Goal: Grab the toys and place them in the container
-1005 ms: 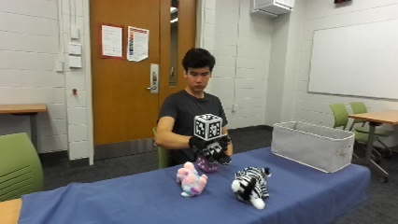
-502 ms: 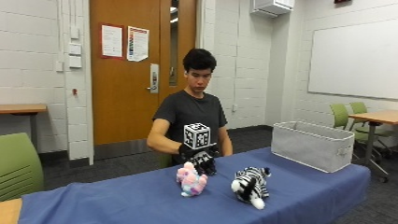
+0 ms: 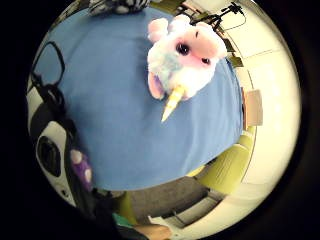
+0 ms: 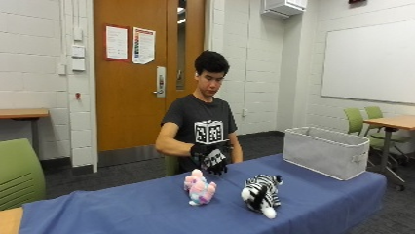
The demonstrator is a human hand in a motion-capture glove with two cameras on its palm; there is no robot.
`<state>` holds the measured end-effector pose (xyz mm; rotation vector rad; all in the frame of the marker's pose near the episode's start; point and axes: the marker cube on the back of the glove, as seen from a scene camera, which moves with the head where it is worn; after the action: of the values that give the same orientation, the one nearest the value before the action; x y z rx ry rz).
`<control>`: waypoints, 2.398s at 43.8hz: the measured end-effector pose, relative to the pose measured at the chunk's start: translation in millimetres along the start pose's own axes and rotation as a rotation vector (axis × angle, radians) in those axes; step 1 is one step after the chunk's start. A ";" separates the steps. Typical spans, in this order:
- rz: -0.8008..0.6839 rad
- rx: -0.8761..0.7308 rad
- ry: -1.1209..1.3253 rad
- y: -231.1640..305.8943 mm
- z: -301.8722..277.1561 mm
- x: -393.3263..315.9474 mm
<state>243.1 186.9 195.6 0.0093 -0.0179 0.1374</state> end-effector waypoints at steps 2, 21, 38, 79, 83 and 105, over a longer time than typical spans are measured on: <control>-0.013 -0.006 -0.008 -6.2 -3.5 -3.4; -0.114 0.078 -0.019 -118.6 -107.3 -88.8; -0.375 0.235 -0.049 -196.0 -233.0 -297.6; -0.537 0.060 -0.120 -253.2 -184.9 -455.7; -0.580 0.065 -0.074 -245.8 -187.5 -446.1; -0.291 0.184 0.087 -243.7 -223.5 -248.1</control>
<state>34.5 -86.0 -34.4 0.1885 0.0827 -0.1522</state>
